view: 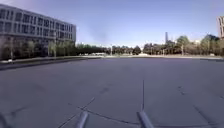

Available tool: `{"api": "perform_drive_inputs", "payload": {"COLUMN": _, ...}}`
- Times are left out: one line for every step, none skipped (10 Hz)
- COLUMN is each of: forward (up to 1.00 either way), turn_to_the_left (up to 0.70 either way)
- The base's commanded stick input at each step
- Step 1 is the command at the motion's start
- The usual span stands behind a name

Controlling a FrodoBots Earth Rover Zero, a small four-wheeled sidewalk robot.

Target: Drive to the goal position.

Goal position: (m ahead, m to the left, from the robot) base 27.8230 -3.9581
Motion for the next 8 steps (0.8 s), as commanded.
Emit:
{"api": "perform_drive_inputs", "payload": {"forward": 1.00, "turn_to_the_left": 0.00}}
{"api": "perform_drive_inputs", "payload": {"forward": 1.00, "turn_to_the_left": 0.00}}
{"api": "perform_drive_inputs", "payload": {"forward": 1.00, "turn_to_the_left": 0.00}}
{"api": "perform_drive_inputs", "payload": {"forward": 1.00, "turn_to_the_left": 0.00}}
{"api": "perform_drive_inputs", "payload": {"forward": 1.00, "turn_to_the_left": 0.00}}
{"api": "perform_drive_inputs", "payload": {"forward": 1.00, "turn_to_the_left": 0.00}}
{"api": "perform_drive_inputs", "payload": {"forward": 1.00, "turn_to_the_left": 0.00}}
{"api": "perform_drive_inputs", "payload": {"forward": 1.00, "turn_to_the_left": 0.00}}
